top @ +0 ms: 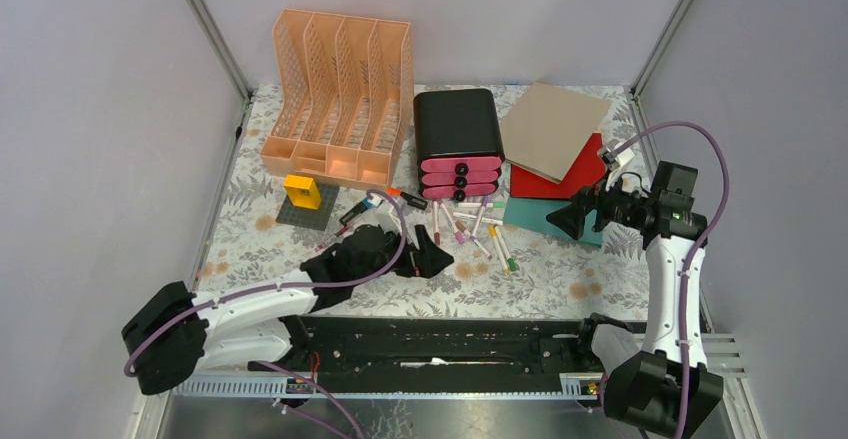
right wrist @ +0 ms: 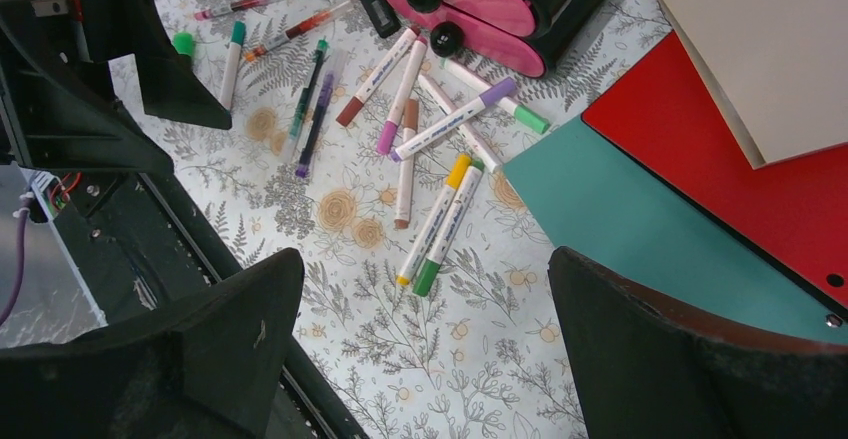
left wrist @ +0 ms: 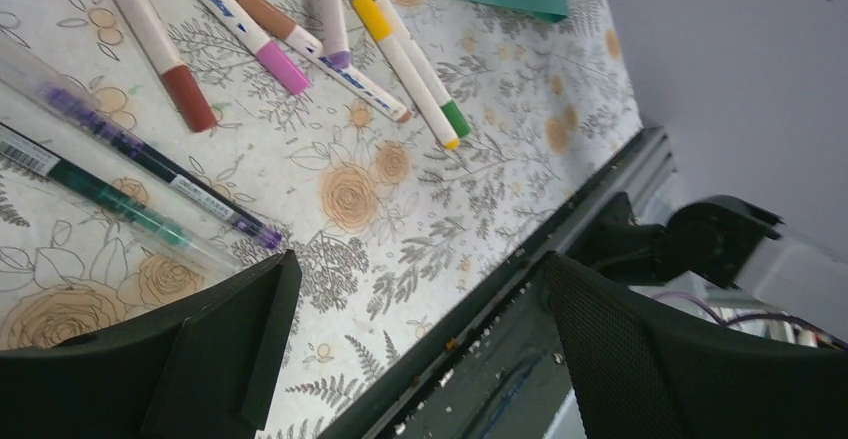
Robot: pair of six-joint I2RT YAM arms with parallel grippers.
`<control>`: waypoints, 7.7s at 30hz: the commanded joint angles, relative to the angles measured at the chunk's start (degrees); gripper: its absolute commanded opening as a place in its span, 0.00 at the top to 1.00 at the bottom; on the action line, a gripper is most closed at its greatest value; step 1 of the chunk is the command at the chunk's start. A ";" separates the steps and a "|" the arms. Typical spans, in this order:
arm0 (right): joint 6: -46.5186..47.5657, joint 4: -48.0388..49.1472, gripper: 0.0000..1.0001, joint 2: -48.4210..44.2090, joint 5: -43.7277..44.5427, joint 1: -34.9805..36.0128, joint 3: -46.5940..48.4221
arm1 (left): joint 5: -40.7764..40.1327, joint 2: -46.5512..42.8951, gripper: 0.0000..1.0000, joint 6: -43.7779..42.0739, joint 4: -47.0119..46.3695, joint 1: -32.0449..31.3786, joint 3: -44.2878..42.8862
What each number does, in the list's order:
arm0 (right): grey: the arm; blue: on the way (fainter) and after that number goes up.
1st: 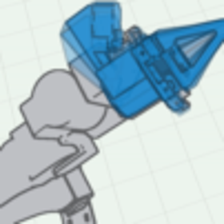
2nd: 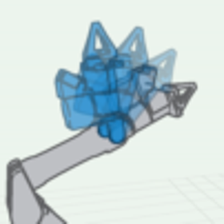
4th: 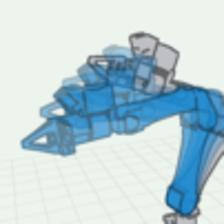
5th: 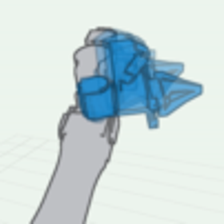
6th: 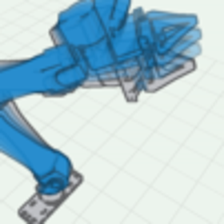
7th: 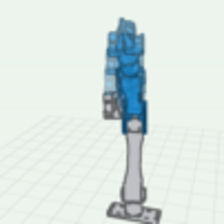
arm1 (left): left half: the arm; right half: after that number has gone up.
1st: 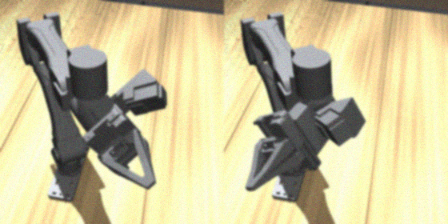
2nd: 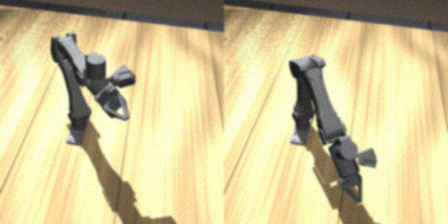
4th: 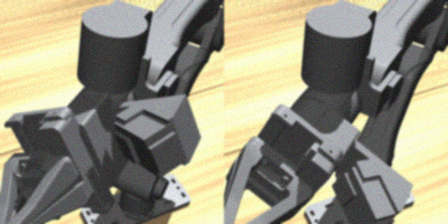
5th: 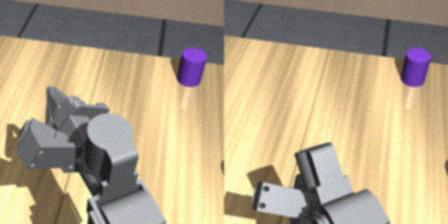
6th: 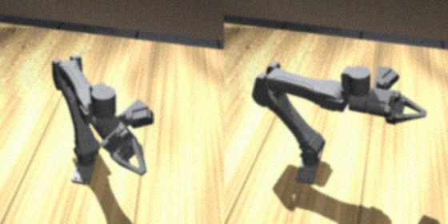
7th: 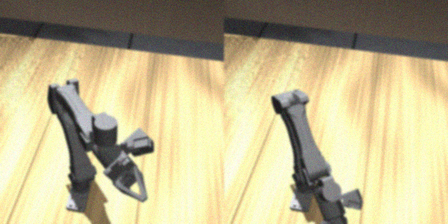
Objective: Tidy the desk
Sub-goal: Open the drawer in the storage box, then pick up the stationery from the corner of the board.
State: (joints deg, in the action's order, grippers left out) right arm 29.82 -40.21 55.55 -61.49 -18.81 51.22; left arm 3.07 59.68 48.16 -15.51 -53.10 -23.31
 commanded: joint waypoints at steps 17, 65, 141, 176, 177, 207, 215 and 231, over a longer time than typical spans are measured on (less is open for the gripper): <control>0.72 0.99 0.00 1.76 7.89 -0.09 -1.37 | -34.58 28.04 0.01 -3.20 13.95 -15.45 -28.79; 0.07 1.83 0.00 3.51 9.99 -0.04 -1.74 | -27.82 35.27 0.11 -6.14 11.42 -8.46 -34.84; 0.24 1.80 0.00 2.98 9.82 0.17 -1.55 | -38.11 46.87 0.83 -9.49 28.12 1.12 -61.82; 0.48 1.88 0.00 2.59 9.99 0.18 -1.72 | -27.72 29.84 0.19 -10.34 20.86 -8.42 -42.78; 0.57 1.88 0.00 2.63 9.99 0.13 -1.69 | -26.40 28.81 0.04 -11.19 19.24 -8.42 -41.45; 1.12 1.80 0.00 2.32 10.86 0.17 -1.83 | -10.77 -1.11 0.01 -15.75 12.22 -7.78 -11.92; 1.24 1.79 0.00 2.19 11.05 0.18 -1.83 | -15.03 -3.90 0.01 -10.94 13.21 -6.55 -5.81; 1.34 1.80 0.00 2.28 11.13 0.18 -1.83 | -14.78 0.87 0.01 -6.18 10.63 2.37 -3.13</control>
State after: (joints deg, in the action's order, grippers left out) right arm 30.39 -39.31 58.65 -50.39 -18.81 49.52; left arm -10.79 59.48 40.07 -1.83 -52.31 -26.55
